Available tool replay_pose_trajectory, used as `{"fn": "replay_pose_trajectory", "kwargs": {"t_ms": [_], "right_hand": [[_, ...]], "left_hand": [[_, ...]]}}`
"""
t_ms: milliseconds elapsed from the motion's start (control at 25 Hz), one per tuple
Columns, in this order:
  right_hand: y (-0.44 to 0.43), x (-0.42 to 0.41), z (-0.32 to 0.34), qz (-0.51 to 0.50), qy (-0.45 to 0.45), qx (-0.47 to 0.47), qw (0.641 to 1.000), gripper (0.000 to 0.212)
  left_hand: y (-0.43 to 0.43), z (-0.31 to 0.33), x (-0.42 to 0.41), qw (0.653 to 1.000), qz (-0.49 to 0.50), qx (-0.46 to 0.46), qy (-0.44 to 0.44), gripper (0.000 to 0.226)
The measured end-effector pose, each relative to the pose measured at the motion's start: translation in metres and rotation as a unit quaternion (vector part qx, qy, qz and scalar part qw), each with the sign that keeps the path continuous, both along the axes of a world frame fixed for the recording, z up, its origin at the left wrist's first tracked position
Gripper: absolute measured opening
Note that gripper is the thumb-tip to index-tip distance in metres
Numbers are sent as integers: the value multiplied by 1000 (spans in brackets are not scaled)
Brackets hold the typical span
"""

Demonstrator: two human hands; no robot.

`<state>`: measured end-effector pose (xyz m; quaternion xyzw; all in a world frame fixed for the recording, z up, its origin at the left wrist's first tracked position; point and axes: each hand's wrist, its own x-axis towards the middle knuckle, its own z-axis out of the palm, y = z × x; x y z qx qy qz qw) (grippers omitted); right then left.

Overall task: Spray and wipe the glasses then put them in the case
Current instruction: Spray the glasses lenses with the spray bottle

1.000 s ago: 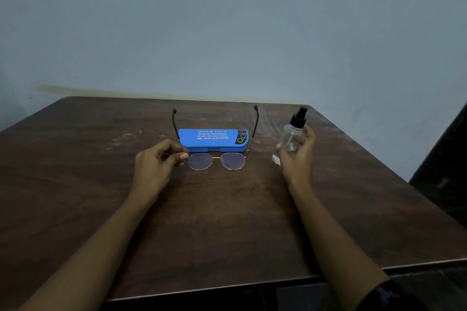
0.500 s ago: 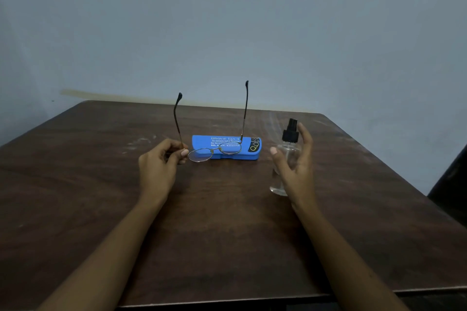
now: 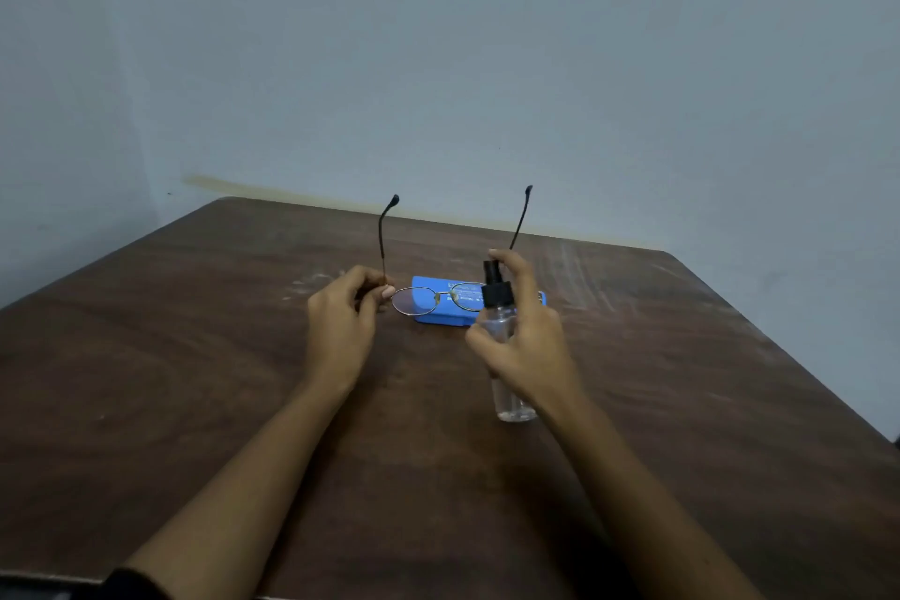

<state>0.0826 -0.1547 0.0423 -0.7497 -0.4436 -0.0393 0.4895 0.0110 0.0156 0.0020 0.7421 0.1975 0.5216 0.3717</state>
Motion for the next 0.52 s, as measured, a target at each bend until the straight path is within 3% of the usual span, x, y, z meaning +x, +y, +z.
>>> {"fn": "replay_pose_trajectory", "kwargs": {"t_ms": [160,320,520], "right_hand": [[34,-2,2,19,-37,-82,996,64],[51,3,-2,30,-13,-59,998,51],[47,0,-4,58,-5,-27,998,45]], "left_hand": [[7,3,-3,996,29,81,13,8],[13,0,-1,989,57,136,23,8],[14,-3,1,987,70,141,14,6]]}}
